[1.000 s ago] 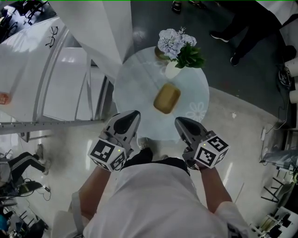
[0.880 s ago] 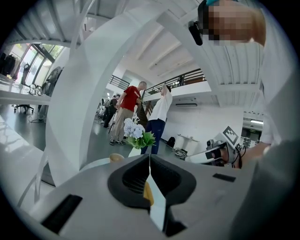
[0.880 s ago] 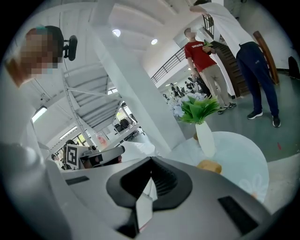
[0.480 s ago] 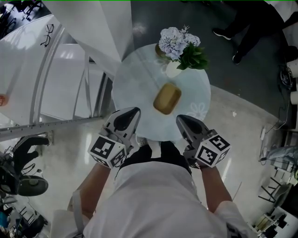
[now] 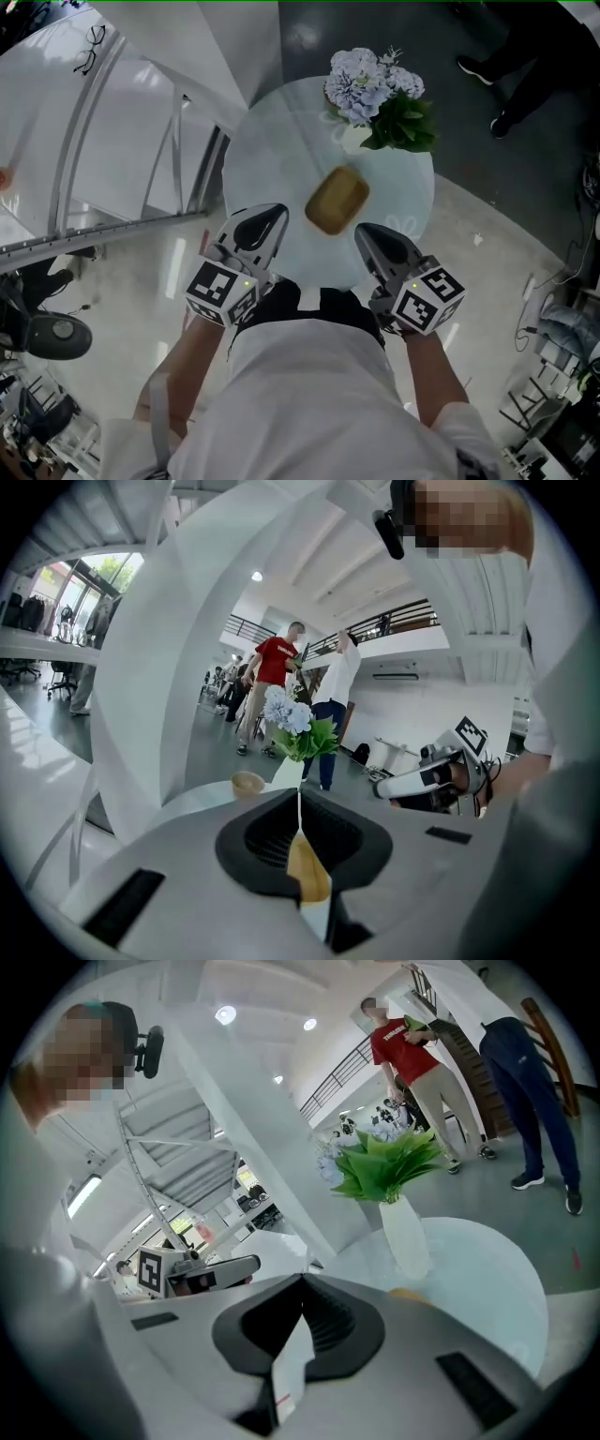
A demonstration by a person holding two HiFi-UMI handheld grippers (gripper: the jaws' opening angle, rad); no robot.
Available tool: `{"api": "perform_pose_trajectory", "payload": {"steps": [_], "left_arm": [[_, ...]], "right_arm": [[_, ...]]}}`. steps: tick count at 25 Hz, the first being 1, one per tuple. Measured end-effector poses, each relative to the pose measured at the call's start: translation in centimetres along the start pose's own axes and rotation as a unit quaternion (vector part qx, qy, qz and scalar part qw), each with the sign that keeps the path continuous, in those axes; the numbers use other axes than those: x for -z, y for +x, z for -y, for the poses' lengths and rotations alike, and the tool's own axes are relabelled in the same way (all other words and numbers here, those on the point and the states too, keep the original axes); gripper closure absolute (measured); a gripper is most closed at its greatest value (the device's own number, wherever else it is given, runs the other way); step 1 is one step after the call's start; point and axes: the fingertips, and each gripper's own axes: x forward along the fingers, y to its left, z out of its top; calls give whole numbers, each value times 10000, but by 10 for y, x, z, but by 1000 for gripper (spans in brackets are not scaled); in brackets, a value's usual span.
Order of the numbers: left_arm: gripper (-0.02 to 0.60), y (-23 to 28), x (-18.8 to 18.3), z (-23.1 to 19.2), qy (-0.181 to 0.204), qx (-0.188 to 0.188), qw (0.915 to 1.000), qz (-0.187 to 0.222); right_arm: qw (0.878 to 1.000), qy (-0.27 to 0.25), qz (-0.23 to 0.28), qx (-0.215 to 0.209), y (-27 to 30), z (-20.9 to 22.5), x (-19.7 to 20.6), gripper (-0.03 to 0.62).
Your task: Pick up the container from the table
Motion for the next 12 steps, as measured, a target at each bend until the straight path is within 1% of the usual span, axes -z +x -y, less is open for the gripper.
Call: {"api": "perform_pose_trajectory", "payload": {"steps": [6, 12], "left_arm": [[558, 34, 18, -7, -29, -238, 9995, -191], [558, 67, 42, -18, 23, -385, 9984, -421]], "right_arm": [[9992, -14, -294, -255, 8, 29, -1, 572], [9973, -32, -595, -431, 17, 54, 7, 572]]}}
